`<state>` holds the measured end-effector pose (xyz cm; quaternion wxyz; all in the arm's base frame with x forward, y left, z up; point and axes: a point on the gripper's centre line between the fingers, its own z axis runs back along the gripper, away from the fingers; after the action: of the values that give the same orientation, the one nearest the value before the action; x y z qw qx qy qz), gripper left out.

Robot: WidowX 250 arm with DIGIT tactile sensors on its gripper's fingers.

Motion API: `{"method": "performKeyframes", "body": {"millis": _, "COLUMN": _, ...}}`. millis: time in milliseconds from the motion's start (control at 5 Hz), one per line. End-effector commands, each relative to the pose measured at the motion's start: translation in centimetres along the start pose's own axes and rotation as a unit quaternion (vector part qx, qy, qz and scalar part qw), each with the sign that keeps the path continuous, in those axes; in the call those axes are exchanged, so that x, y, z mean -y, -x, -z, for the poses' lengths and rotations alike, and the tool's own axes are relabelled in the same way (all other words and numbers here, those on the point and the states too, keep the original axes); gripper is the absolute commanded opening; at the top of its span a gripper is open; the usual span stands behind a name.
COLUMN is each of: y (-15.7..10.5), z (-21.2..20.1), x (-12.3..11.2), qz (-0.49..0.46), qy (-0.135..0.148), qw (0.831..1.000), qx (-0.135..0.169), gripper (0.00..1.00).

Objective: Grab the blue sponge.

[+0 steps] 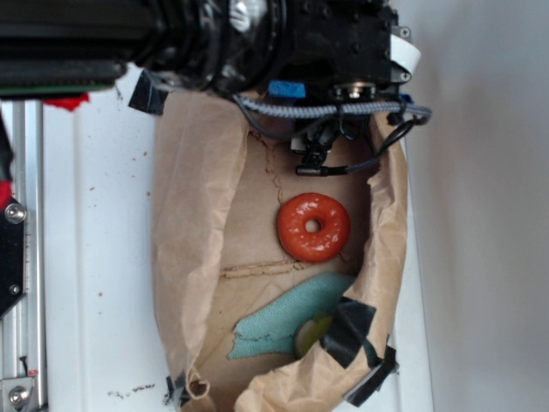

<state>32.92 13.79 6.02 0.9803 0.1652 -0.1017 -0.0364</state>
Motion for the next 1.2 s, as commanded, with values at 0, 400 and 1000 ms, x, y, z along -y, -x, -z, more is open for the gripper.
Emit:
{"method": "performKeyframes", "body": {"millis": 0, "y": -0.8, "z": -1.3, "x": -0.7, "qz": 0.009, "qy": 0.006, "qw": 1.0, "qx": 0.018, "gripper": 0.83}}
{"method": "performKeyframes", "body": {"millis": 400, "y": -1.0, "z": -1.5, "x": -1.0, "qz": -0.002, "qy": 0.006, "qw": 1.0, "qx": 0.006, "gripper": 0.0}}
{"method": "performKeyframes", "body": {"millis": 1000, "y": 0.2, "z": -4.5, "x": -1.4, "qz": 0.012, "qy": 0.038, "qw": 0.999, "qx": 0.017, "gripper": 0.0}}
